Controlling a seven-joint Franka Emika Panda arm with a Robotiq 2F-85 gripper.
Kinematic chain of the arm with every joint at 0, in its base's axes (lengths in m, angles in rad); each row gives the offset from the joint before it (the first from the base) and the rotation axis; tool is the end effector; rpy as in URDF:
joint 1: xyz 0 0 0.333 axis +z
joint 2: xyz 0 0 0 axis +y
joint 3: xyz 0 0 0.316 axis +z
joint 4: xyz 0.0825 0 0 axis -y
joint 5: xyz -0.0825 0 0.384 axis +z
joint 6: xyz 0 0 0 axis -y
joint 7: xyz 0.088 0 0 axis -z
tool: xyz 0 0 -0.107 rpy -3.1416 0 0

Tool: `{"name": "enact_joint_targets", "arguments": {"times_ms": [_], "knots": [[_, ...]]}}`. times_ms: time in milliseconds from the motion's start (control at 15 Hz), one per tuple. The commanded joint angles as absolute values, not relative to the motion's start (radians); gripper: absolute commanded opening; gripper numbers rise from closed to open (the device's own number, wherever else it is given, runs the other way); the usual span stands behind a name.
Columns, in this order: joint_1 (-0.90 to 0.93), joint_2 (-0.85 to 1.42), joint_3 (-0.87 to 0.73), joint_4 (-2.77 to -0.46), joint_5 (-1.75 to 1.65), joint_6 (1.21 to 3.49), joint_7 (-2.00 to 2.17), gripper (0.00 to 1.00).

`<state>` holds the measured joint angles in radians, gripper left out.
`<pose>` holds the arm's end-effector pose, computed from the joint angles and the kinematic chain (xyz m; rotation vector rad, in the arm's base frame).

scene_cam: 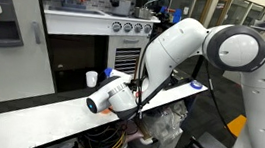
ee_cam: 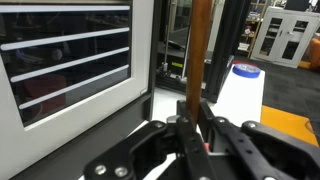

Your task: Use the wooden spoon to mix the contents of the white bowl

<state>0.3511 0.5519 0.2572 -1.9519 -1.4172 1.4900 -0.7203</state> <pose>0.5288 0.2232 0.2198 0.9327 1.5680 -0.9225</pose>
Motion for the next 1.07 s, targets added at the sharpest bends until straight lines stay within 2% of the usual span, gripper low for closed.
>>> {"name": "enact_joint_targets", "arguments": {"times_ms": [0, 1000], "knots": [[0.362, 0.592, 0.260, -1.918, -1.429, 1.444, -0.668, 0.03], [0.370, 0.595, 0.295, -1.841, -1.391, 1.449, -0.608, 0.03]]}}
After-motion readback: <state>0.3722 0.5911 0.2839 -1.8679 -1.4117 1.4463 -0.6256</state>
